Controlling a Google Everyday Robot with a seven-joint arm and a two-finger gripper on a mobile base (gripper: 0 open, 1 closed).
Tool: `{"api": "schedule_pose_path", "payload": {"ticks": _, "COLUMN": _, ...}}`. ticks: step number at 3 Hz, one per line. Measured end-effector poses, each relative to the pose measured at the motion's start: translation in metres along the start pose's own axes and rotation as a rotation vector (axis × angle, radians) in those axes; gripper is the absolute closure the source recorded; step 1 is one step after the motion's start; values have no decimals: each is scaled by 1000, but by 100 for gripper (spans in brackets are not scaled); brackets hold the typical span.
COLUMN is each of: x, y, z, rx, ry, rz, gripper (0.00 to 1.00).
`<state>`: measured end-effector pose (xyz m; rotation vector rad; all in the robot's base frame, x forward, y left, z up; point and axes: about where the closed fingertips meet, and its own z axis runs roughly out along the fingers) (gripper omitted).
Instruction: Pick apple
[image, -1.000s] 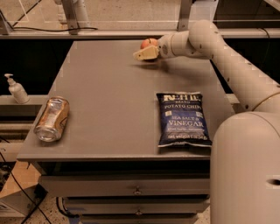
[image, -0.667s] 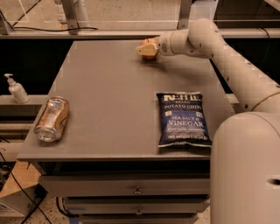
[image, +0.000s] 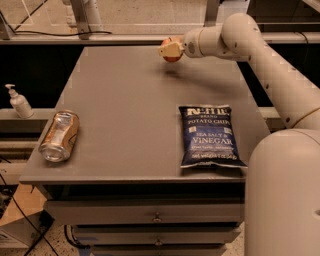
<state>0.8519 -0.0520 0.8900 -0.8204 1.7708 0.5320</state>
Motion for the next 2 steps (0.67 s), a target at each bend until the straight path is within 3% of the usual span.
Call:
{"api": "schedule_pose_path", "payload": {"ticks": 1, "x": -49, "y": -3, "z": -34, "rx": 27, "ry": -38, "rz": -83, "gripper": 100}}
{"api": "schedule_pose_path", "payload": {"ticks": 2, "x": -108, "y": 3, "z": -74, "rx": 2, "ry": -128, "rz": -171, "gripper": 100}}
